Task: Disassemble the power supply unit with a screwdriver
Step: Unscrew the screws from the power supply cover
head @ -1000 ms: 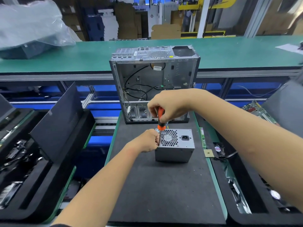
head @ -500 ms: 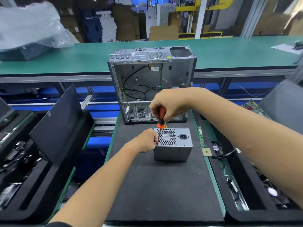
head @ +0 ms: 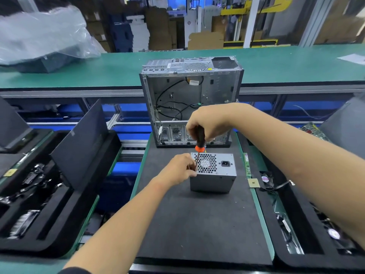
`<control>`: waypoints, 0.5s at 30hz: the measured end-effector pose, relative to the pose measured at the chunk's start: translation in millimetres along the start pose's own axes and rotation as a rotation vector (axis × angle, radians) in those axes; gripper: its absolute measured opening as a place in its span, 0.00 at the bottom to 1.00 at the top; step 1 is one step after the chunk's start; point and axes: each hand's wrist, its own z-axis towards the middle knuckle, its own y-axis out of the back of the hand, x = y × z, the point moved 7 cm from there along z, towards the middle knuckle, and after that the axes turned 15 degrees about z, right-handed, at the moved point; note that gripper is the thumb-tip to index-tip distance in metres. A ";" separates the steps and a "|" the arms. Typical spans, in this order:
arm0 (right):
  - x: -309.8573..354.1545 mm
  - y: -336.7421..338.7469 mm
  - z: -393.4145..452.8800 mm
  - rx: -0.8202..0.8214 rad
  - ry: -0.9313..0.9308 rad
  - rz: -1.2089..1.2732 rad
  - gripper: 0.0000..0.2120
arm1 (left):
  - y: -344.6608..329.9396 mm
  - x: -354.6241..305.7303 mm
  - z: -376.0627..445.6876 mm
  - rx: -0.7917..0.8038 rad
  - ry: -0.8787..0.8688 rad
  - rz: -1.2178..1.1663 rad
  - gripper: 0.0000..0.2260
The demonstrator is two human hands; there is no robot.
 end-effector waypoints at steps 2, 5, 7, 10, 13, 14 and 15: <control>0.9 1.3 -1.3 -0.021 0.010 0.017 0.10 | -1.7 -1.3 -0.8 -0.008 0.012 -0.013 0.02; 2.0 -3.6 -1.9 -0.059 0.012 0.070 0.07 | -3.3 -2.2 -1.8 -0.026 0.045 -0.004 0.03; -0.9 -6.8 -1.8 -0.068 -0.050 0.082 0.14 | -3.4 -2.6 -2.2 -0.041 0.063 0.010 0.03; -3.5 -4.3 -3.3 -0.059 -0.102 0.038 0.12 | -3.7 -4.8 -2.3 -0.043 0.065 0.057 0.02; -3.4 0.3 -7.3 -0.042 -0.072 0.039 0.05 | -4.7 -3.5 -2.2 -0.046 0.064 0.082 0.02; -4.6 1.4 -8.4 -0.041 -0.068 0.051 0.03 | -5.4 -2.9 -2.8 -0.044 0.063 0.082 0.02; -5.8 2.1 -9.1 -0.035 -0.071 0.061 0.03 | -6.2 -2.3 -3.0 -0.040 0.063 0.085 0.02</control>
